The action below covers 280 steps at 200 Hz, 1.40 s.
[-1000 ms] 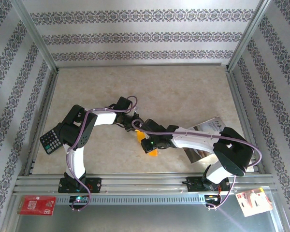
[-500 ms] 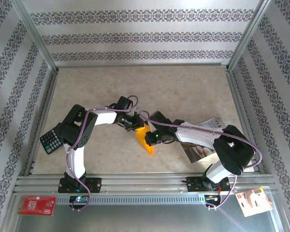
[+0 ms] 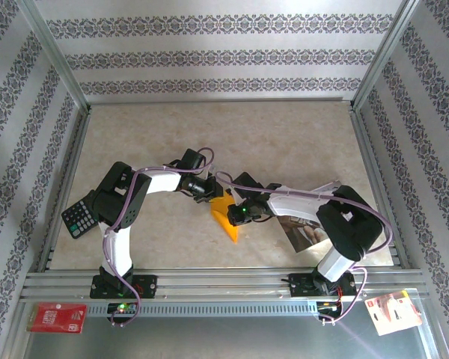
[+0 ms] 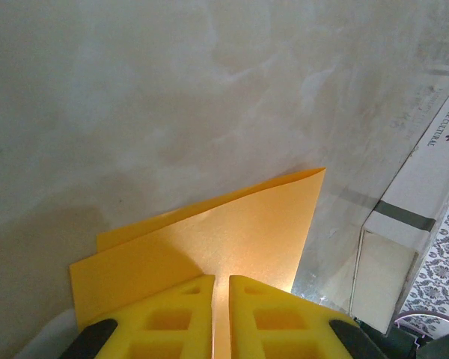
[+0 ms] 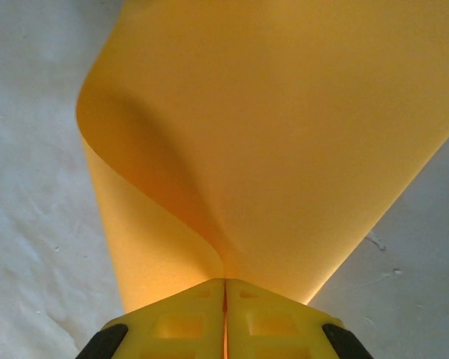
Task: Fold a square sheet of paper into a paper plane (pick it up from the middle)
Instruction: Third fold the triangle at the center of the table.
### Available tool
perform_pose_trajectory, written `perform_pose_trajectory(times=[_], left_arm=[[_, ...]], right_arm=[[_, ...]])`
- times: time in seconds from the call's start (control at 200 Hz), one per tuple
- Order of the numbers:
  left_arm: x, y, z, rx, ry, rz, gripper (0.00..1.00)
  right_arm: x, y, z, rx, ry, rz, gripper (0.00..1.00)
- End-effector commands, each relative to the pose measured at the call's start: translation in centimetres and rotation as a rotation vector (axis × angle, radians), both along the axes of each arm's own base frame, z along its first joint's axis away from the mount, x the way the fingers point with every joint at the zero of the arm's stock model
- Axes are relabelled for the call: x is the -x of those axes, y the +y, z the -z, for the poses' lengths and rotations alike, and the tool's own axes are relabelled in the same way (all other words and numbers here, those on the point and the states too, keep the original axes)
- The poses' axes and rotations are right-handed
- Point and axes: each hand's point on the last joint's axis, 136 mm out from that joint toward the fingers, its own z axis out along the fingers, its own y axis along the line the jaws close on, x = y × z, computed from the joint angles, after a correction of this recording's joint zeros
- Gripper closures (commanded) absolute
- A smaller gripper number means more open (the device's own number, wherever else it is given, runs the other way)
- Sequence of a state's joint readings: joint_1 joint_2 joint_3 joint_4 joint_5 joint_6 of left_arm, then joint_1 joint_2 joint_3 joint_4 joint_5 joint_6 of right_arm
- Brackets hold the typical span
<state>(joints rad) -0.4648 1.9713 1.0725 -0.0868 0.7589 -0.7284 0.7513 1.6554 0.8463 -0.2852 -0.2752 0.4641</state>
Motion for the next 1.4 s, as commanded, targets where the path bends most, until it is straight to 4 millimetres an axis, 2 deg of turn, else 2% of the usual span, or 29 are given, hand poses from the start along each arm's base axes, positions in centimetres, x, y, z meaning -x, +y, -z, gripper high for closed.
perform_pose_trajectory(times=[0.0, 0.42, 0.929, 1.099, 1.394], left_arm=[[1.5, 0.7, 2.6, -0.083, 0.066, 0.013, 0.88], [1.5, 0.8, 2.5, -0.082, 0.066, 0.014, 0.88], [1.5, 0.7, 2.5, -0.081, 0.063, 0.015, 0.88], [1.5, 0.7, 2.4, -0.080, 0.063, 0.015, 0.88], [1.5, 0.7, 2.4, -0.080, 0.064, 0.016, 0.88]], right_arm=[[-1.1, 0.3, -0.5, 0.001, -0.025, -0.007, 0.91], [-1.7, 0.3, -0.3, 0.004, -0.027, -0.012, 0.91], [-0.2, 0.2, -0.3, -0.031, 0.007, -0.003, 0.91], [-0.5, 0.0, -0.1, -0.014, -0.005, 0.009, 0.91], [-0.8, 0.8, -0.3, -0.031, -0.008, -0.010, 0.92]])
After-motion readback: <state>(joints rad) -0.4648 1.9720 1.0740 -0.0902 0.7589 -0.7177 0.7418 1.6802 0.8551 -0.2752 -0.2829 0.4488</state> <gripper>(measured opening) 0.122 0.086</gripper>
